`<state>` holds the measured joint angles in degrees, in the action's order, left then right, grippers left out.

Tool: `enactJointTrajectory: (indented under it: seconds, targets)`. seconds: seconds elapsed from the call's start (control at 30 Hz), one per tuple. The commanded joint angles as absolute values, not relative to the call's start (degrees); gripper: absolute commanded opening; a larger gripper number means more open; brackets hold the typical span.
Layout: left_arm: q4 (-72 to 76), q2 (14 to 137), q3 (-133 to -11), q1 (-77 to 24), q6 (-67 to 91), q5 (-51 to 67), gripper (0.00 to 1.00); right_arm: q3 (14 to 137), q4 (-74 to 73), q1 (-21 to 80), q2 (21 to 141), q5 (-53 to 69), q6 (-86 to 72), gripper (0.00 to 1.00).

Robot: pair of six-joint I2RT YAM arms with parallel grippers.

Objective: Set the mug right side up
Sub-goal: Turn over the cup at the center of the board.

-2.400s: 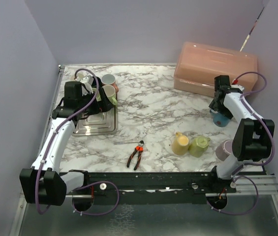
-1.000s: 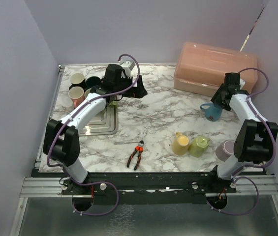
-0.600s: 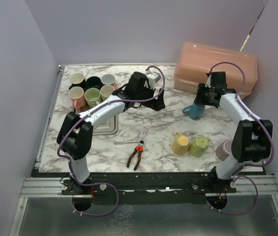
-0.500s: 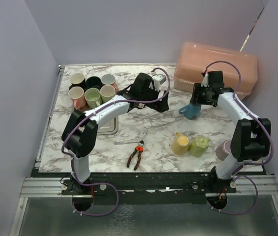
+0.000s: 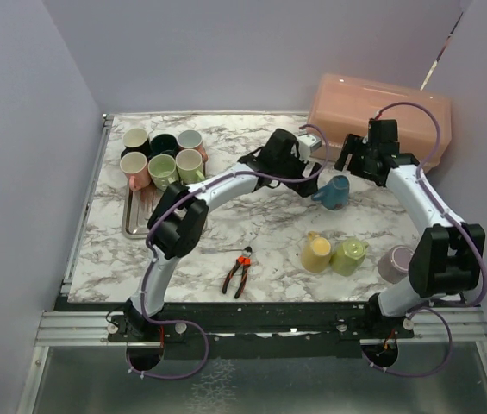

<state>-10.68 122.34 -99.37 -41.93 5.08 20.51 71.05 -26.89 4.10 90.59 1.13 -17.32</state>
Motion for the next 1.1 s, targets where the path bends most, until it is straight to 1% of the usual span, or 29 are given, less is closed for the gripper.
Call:
enactJointTrajectory:
  seconds: [0.0,0.1,0.13,0.17,0.33,0.4,0.57,0.7,0.77,0.87,0.97,1.07]
  targets:
    - [-9.7,128.3,-106.8,-44.8,2.2,20.9,0.9,69.3,-28.6,4.0,84.5,-8.7,-29.1,0.76]
    - [-9.7,131.9,-110.6,-45.6,3.0,20.8,0.79,66.8,-29.1,4.0,82.0,-9.5,-31.4,0.73]
    - [-9.7,132.6,-111.4,-45.9,3.2,20.7,0.73,66.2,-29.4,4.0,81.1,-9.7,-31.8,0.73]
    - [-9.7,133.2,-111.9,-46.2,3.2,20.7,0.69,65.6,-29.7,3.9,80.5,-9.7,-32.2,0.72]
    - [-9.7,135.0,-113.2,-47.3,2.4,22.3,0.56,63.0,-30.9,3.9,78.1,-9.4,-33.1,0.7]
    - [-9.6,135.6,-113.6,-47.6,2.6,22.8,0.53,62.1,-31.0,3.9,77.3,-9.5,-33.6,0.69]
    - [-9.6,137.0,-115.5,-48.0,3.0,22.6,0.4,61.9,-31.7,3.9,76.7,-10.5,-33.8,0.68]
    - [-9.7,137.9,-116.6,-48.0,3.3,22.0,0.33,62.1,-32.4,3.9,76.2,-11.3,-34.0,0.67]
    - [-9.6,138.2,-116.8,-48.1,3.3,21.9,0.31,62.2,-32.6,3.9,76.0,-11.5,-34.1,0.67]
    - [-9.6,138.5,-116.6,-48.1,2.8,22.3,0.32,62.1,-32.8,3.9,75.6,-11.7,-34.3,0.66]
    - [-9.7,138.0,-115.6,-48.2,0.7,21.4,0.35,62.1,-33.3,3.9,75.4,-11.9,-34.6,0.66]
    - [-9.8,137.7,-115.5,-48.2,0.3,20.4,0.32,62.1,-33.7,3.9,75.1,-11.7,-35.0,0.64]
